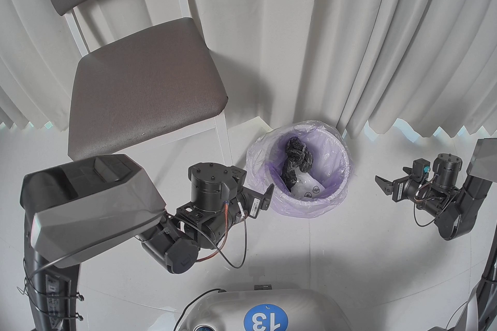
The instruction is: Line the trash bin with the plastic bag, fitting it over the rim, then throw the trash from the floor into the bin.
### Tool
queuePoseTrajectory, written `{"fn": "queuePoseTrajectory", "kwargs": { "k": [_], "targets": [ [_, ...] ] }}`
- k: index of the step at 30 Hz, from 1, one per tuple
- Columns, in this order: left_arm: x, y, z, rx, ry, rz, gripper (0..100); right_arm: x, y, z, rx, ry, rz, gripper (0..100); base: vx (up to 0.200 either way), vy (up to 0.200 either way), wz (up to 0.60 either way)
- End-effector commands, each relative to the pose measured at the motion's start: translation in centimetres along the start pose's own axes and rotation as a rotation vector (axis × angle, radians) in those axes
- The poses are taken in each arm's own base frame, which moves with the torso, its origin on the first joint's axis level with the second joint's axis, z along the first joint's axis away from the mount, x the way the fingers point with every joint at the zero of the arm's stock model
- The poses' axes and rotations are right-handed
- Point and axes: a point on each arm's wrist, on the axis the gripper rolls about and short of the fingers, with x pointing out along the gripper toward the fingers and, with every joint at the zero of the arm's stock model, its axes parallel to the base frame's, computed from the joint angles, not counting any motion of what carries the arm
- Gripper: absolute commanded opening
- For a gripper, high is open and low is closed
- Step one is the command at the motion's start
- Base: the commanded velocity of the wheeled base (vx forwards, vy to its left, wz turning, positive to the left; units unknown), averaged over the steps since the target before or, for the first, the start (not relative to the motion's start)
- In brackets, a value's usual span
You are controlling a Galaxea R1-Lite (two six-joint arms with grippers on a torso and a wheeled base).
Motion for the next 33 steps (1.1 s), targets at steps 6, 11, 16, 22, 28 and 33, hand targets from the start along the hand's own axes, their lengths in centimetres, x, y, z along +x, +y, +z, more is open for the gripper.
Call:
{"fn": "queuePoseTrajectory", "kwargs": {
  "k": [6, 11, 16, 22, 28, 33],
  "targets": [
    [-6.2, 2.6, 8.4, -0.153, -0.232, 0.013, 100, -7.7, 0.8, 5.9, 0.055, -0.199, -0.033, 100, 0.0, 0.0, 0.0],
    [-8.5, 6.3, 10.6, -0.17, -0.308, 0.105, 100, -9.7, -0.2, 7.5, 0.05, -0.279, -0.093, 100, 0.0, 0.0, 0.0],
    [-12.4, 8.9, 13.5, -0.185, -0.402, 0.162, 100, -11.9, -0.9, 8.5, 0.084, -0.344, -0.142, 100, 0.0, 0.0, 0.0],
    [-17.9, 11.6, 16.4, -0.178, -0.43, 0.195, 100, -14.7, -0.1, 11.5, 0.083, -0.469, -0.116, 100, 0.0, 0.0, 0.0],
    [-22.4, 12.3, 18.8, -0.158, -0.428, 0.225, 100, -16.7, 1.7, 15.1, 0.067, -0.526, -0.054, 100, 0.0, 0.0, 0.0],
    [-27.1, 14.0, 20.9, -0.09, -0.482, 0.32, 100, -21.1, 3.9, 18.2, 0.052, -0.597, 0.024, 100, 0.0, 0.0, 0.0]
  ]
}}
